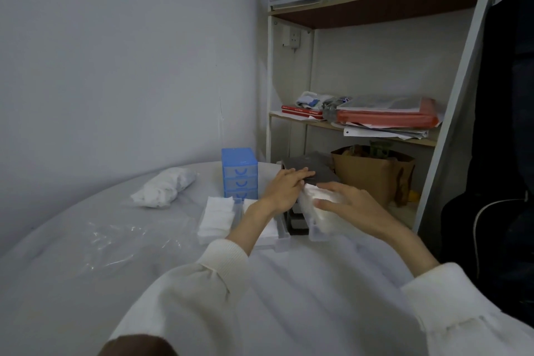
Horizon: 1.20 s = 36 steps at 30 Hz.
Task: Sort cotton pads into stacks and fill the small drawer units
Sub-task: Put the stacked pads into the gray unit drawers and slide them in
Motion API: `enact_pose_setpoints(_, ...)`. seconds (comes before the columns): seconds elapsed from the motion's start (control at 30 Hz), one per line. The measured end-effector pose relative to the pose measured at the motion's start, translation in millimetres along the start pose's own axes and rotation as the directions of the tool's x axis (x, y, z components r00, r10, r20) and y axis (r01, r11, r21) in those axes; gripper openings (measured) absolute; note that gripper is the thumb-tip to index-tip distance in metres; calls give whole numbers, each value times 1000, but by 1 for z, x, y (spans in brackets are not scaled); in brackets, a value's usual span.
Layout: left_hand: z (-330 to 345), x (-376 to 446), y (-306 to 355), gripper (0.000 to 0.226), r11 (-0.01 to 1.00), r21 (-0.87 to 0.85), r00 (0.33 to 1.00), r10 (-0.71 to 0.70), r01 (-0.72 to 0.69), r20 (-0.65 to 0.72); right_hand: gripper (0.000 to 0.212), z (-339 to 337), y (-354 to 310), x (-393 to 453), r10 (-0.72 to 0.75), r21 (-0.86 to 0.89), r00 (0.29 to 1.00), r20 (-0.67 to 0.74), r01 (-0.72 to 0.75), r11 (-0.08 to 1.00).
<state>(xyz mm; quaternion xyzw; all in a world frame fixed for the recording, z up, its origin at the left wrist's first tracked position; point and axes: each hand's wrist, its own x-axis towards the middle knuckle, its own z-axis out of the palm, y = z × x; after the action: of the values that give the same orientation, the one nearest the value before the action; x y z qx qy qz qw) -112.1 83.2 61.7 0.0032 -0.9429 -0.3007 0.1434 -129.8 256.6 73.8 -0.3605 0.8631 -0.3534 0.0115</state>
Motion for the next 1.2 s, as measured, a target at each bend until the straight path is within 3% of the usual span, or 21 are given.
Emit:
enact_pose_setpoints(0.1,2,-3,-1,42,992,-126,1000,-6,5,-7,68,-12,15,-14,-50,160,993,109,32,987)
enact_pose_setpoints(0.23,-5,-22,10,40,919,-395,997,-32,1,-70,98,-15,43,-15,-75,70,971,228,61,996)
enact_pose_setpoints(0.3,-12,-34,17,43,898,-440,999,-27,5,-45,106,-15,53,-13,-72,69,965,252,56,996)
enact_pose_setpoints(0.47,-17,-57,11,76,952,-300,981,-2,62,196,109,-12,57,-5,-49,85,963,264,27,996)
enact_pose_setpoints(0.63,-14,-49,5,105,999,7,960,-45,45,276,96,-7,54,3,-56,49,957,284,44,998)
enact_pose_setpoints(0.73,-16,-47,1,110,996,81,949,-57,33,310,91,-10,49,4,-59,81,956,287,37,996)
enact_pose_setpoints(0.9,-10,-43,-3,108,994,111,980,-26,4,199,90,-8,45,10,-88,161,948,305,40,986)
enact_pose_setpoints(1.1,5,-46,-16,98,980,-199,1000,27,-27,0,92,0,49,12,-89,187,973,211,49,981)
enact_pose_setpoints(1.2,12,-48,-17,88,947,-309,994,55,-82,-94,83,3,51,11,-107,294,986,131,64,954)
